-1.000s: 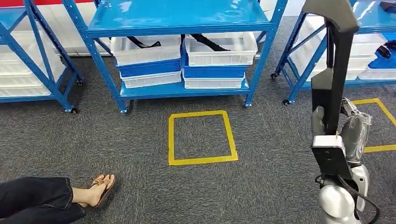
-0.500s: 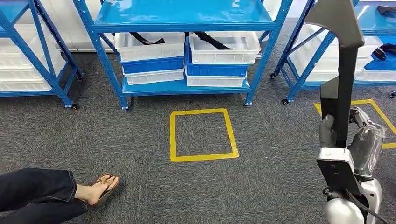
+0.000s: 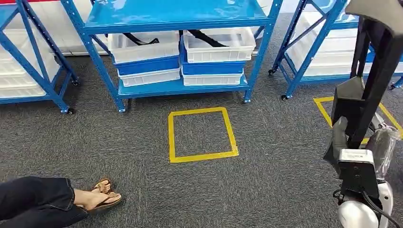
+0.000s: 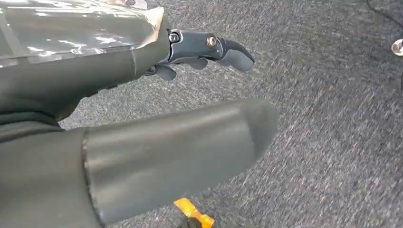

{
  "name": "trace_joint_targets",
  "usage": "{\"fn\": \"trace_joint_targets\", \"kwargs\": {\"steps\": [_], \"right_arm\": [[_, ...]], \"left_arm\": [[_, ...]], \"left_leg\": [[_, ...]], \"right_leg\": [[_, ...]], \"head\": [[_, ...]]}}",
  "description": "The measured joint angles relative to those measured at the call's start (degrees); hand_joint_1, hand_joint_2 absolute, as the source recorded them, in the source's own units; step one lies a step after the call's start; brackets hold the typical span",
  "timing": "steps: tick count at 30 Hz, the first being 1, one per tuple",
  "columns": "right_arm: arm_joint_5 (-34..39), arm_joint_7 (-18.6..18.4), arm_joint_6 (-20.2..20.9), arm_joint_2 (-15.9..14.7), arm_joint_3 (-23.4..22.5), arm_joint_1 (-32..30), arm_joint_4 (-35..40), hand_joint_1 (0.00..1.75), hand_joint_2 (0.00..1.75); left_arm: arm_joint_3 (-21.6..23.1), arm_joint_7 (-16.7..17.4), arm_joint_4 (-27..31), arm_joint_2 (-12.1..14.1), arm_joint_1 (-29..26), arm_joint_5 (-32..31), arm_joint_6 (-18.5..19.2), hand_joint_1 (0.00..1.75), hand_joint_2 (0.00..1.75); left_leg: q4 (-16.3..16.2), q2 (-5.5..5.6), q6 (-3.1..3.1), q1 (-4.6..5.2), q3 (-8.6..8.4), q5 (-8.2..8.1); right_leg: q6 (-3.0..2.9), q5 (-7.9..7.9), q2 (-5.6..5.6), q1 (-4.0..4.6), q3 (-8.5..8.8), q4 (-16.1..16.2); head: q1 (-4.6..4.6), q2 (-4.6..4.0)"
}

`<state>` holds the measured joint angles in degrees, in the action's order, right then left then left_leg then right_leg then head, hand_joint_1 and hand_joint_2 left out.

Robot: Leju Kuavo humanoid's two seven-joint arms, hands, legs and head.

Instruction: Take the parts from the cabinet and place them on the table.

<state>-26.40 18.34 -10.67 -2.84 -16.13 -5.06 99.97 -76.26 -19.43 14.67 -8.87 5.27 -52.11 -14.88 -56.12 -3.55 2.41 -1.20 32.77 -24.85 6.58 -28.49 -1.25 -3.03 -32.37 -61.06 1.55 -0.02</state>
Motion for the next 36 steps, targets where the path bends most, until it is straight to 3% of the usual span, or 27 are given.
{"fn": "trace_joint_targets", "kwargs": {"steps": [1, 2, 3, 6, 7, 8, 9, 10, 12, 14, 15, 16, 17, 18, 19, 21, 22, 23, 24, 26, 27, 28, 29, 31, 32, 34, 36], "right_arm": [[0.02, 0.0, 0.0, 0.13, 0.02, 0.53, -0.22, 1.52, 1.75], [0.0, -0.07, 0.02, 0.39, 0.07, 0.91, -0.72, 1.52, 1.75], [0.02, -0.04, 0.0, 0.46, 0.02, 1.22, -0.76, 1.52, 1.75], [0.02, -0.07, 0.02, 0.79, -0.02, 1.85, -1.6, 1.52, 1.75], [0.02, -0.11, 0.02, 0.96, -0.02, 1.98, -1.86, 1.52, 1.75], [0.02, -0.15, 0.02, 1.07, -0.09, 2.38, -2.1, 1.52, 1.75], [0.02, -0.15, 0.02, 1.27, -0.09, 2.9, -2.49, 1.52, 1.75], [0.02, -0.15, 0.07, 1.44, -0.09, 3.27, -3.02, 1.52, 1.75], [0.04, -0.17, 0.07, 1.55, -0.2, 3.34, -3.61, 1.52, 1.75], [0.15, -0.22, 0.07, 1.66, -0.48, 3.42, -4.09, 1.52, 1.75], [0.22, -0.22, 0.07, 1.7, -0.77, 3.57, -4.33, 1.52, 1.75], [0.28, -0.22, 0.07, 1.73, -1.0, 3.71, -4.52, 1.52, 1.75], [0.37, -0.2, 0.07, 1.77, -1.12, 3.67, -4.61, 1.52, 1.75], [0.5, -0.15, 0.07, 1.84, -1.2, 3.8, -4.63, 1.52, 1.75], [0.72, -0.02, 0.07, 1.95, -1.38, 3.51, -4.65, 1.52, 1.75], [1.16, 0.18, 0.07, 2.01, -2.03, 2.18, -4.61, 1.52, 1.75], [1.31, 0.35, 0.07, 1.99, -2.6, 1.25, -4.5, 1.52, 1.75], [1.92, 0.61, 0.11, 1.99, -3.23, 0.49, -4.33, 1.52, 1.75], [2.27, 0.92, 0.44, 2.05, -3.65, -0.12, -4.26, 1.52, 1.75], [2.84, 1.55, 1.01, 2.43, -4.53, -1.51, -3.93, 1.52, 1.75], [2.99, 1.86, 1.16, 2.64, -5.07, -2.36, -3.87, 1.52, 1.75], [3.15, 2.23, 1.51, 3.02, -5.8, -3.42, -3.63, 1.52, 1.75], [3.19, 2.95, 2.4, 3.75, -6.83, -4.59, -2.78, 1.52, 1.75], [3.13, 4.52, 4.32, 5.78, -9.06, -6.85, -0.43, 1.52, 1.75], [3.04, 5.09, 5.19, 6.85, -10.16, -7.59, 0.69, 1.52, 1.75], [2.64, 5.79, 6.36, 8.37, -11.57, -8.37, 2.09, 1.52, 1.75], [2.64, 5.79, 6.36, 8.37, -11.57, -8.37, 2.09, 1.52, 1.75]], "left_arm": [[-0.11, 0.18, 0.18, 0.04, 0.01, 0.02, -0.04, 0.0, 0.0], [-0.22, 0.37, 0.53, 0.35, 0.03, 0.13, -0.13, 0.0, 0.0], [-0.33, 0.39, 0.61, 0.22, 0.08, 0.35, -0.26, 0.0, 0.0], [-0.5, 0.61, 0.76, 0.07, 0.26, 0.68, -0.42, 0.0, 0.0], [-0.52, 0.61, 0.85, 0.09, 0.36, 0.68, -0.5, 0.0, 0.0], [-0.55, 0.63, 0.9, 0.0, 0.37, 0.74, -0.57, 0.0, 0.0], [-0.61, 0.63, 0.9, -0.04, 0.37, 0.96, -0.66, 0.0, 0.0], [-0.81, 0.63, 0.9, -0.04, 0.37, 1.05, -0.72, 0.0, 0.0], [-1.01, 0.68, 0.9, -0.04, 0.35, 1.05, -0.85, 0.0, 0.0], [-1.09, 0.83, 0.9, -0.11, 0.32, 1.03, -0.87, 0.0, 0.0], [-1.14, 0.98, 0.9, -0.13, 0.35, 0.94, -0.96, 0.0, 0.0], [-1.14, 1.29, 0.9, -0.15, 0.37, 0.53, -1.07, 0.0, 0.0], [-1.14, 1.44, 0.9, -0.11, 0.37, 0.39, -1.18, 0.0, 0.0], [-1.09, 1.66, 0.9, -0.09, 0.37, 0.17, -1.18, 0.0, 0.0], [-1.05, 1.9, 0.9, -0.11, 0.42, -0.42, -1.22, 0.0, 0.0], [-0.96, 2.4, 0.92, -0.02, 0.49, -1.23, -1.36, 0.0, 0.0], [-0.9, 2.51, 0.9, -0.07, 0.52, -1.68, -1.36, 0.0, 0.0], [-0.74, 2.53, 0.9, -0.07, 0.51, -2.18, -1.36, 0.0, 0.0], [-0.57, 2.53, 0.9, 0.0, 0.39, -2.58, -1.36, 0.0, 0.0], [-0.22, 2.53, 0.9, 0.13, 0.24, -2.95, -1.33, 0.0, 0.0], [-0.17, 2.53, 0.9, 0.15, 0.24, -3.3, -1.21, 0.0, 0.0], [0.0, 2.45, 0.9, 0.11, 0.24, -3.72, -0.96, 0.0, 0.0], [0.43, 2.14, 0.87, 0.02, 0.24, -4.37, -0.55, 0.0, 0.0], [1.44, 1.77, 0.79, -0.15, 0.32, -5.37, 0.02, 0.0, 0.0], [1.79, 1.6, 0.79, -0.13, 0.42, -5.62, 0.02, 0.0, 0.0], [2.28, 1.16, 0.76, -0.11, 0.44, -6.17, 0.04, 0.0, 0.0], [2.28, 1.16, 0.76, -0.11, 0.44, -6.17, 0.04, 0.0, 0.0]], "left_leg": [[-0.82, -0.4, -0.61, -0.17, 0.25, -0.33], [-1.17, -0.67, -1.36, 0.4, 0.42, -0.65], [-1.46, -0.96, -1.84, 0.25, 0.39, -0.87], [-1.22, -2.25, -2.67, -0.23, 0.15, -0.53], [-1.91, -0.36, -3.16, -0.64, 0.47, -1.6], [-4.12, 1.7, -3.21, -0.65, 1.27, -3.83], [-8.34, 2.83, -3.19, -0.46, 2.96, -6.67], [-14.04, 3.39, -3.15, -0.36, 5.35, -9.44], [-19.92, 3.59, -2.83, -0.32, 7.94, -11.14], [-16.2, 3.79, -2.04, -0.25, 5.93, -8.13], [-11.08, 4.44, -1.44, -0.07, 3.25, -5.5], [-6.27, 5.91, -0.83, 0.03, 0.71, -3.46], [-2.78, 8.89, -0.03, 0.1, -1.17, -3.24], [-2.15, 8.35, -0.25, 0.12, -1.36, -3.34], [-2.33, 7.51, -0.27, 0.59, -1.38, -3.34], [-1.67, 6.38, 0.16, 0.95, -1.59, -3.0], [-0.64, 5.46, 0.52, 0.35, -1.84, -2.22], [-0.29, 4.95, 0.66, 0.53, -1.93, -2.0], [-0.25, 4.2, 0.87, 0.57, -1.79, -1.92], [-0.27, 2.57, 0.99, 0.7, -1.44, -1.84], [-0.29, 1.75, 1.01, 0.72, -1.25, -1.79], [-0.3, 0.88, 0.96, 0.72, -1.17, -1.75], [-0.33, 0.15, 0.91, 0.69, -1.14, -1.73], [-0.49, -1.12, 0.59, 0.63, -1.21, -1.78], [-0.82, -1.69, 0.15, 0.93, -1.26, -1.94], [-1.09, -2.64, -0.5, 1.28, -1.32, -2.33], [-1.09, -2.64, -0.5, 1.28, -1.32, -2.33]], "right_leg": [[0.33, 0.63, -1.95, -0.24, 2.51, 4.86], [-0.19, 0.54, -2.04, 0.5, 1.65, 3.91], [-1.52, 0.59, -1.17, 0.46, 1.65, 3.78], [-3.26, 0.85, 0.38, 0.69, 0.84, 3.3], [-3.78, 1.17, 0.75, 0.21, 1.05, 3.4], [-4.13, 1.39, 1.14, 0.29, 0.83, 3.39], [-4.45, 1.59, 1.58, 0.38, 0.53, 3.35], [-4.81, 1.81, 2.15, 0.64, 0.24, 3.33], [-5.02, 1.96, 3.24, 1.1, -0.08, 3.29], [-5.15, 2.09, 4.51, 1.42, -0.11, 3.29], [-5.09, 2.13, 5.23, 1.56, -0.05, 3.29], [-5.02, 2.18, 5.79, 1.58, 0.0, 3.29], [-4.85, 2.24, 6.34, 1.39, -0.07, 3.28], [-4.61, 2.4, 6.69, 2.21, -0.32, 3.12], [-4.19, 2.67, 7.23, 1.58, -0.69, 3.21], [-3.4, 3.13, 8.45, 1.41, -0.94, 3.79], [-3.32, 2.86, 7.19, 1.64, -1.38, 3.14], [-3.47, 1.71, 4.43, 1.71, -2.23, 1.6], [-3.89, -0.39, 2.94, 1.76, -4.01, -2.02], [-4.12, -4.04, 2.13, 1.71, -7.97, -10.79], [-3.81, -5.06, 2.05, 1.71, -9.34, -14.19], [-3.25, -4.8, 1.92, 1.63, -9.08, -14.31], [-2.58, -3.75, 1.63, 1.51, -7.18, -11.56], [-1.39, -0.41, -0.31, 1.21, -0.25, -0.23], [-1.56, -0.01, -3.48, 1.22, 2.34, 4.31], [-2.75, 0.48, -2.51, 1.61, 2.25, 4.44], [-2.75, 0.48, -2.51, 1.61, 2.25, 4.44]], "head": [[0.07, 0.0], [0.07, 0.0], [0.04, 0.0], [0.0, 0.0], [-0.09, 0.0], [-0.02, 0.0], [-0.09, 0.0], [-0.13, 0.0], [-0.13, 0.0], [-0.13, 0.0], [-0.13, 0.0], [-0.13, 0.0], [-0.11, 0.0], [0.0, 0.0], [-0.13, 0.0], [-0.18, 0.0], [-0.07, 0.0], [-0.03, 0.0], [0.33, 0.0], [0.31, 0.0], [0.33, 0.0], [0.31, 0.0], [0.33, 0.0], [0.33, 0.0], [0.33, 0.0], [0.15, 0.0], [0.15, 0.0]]}}
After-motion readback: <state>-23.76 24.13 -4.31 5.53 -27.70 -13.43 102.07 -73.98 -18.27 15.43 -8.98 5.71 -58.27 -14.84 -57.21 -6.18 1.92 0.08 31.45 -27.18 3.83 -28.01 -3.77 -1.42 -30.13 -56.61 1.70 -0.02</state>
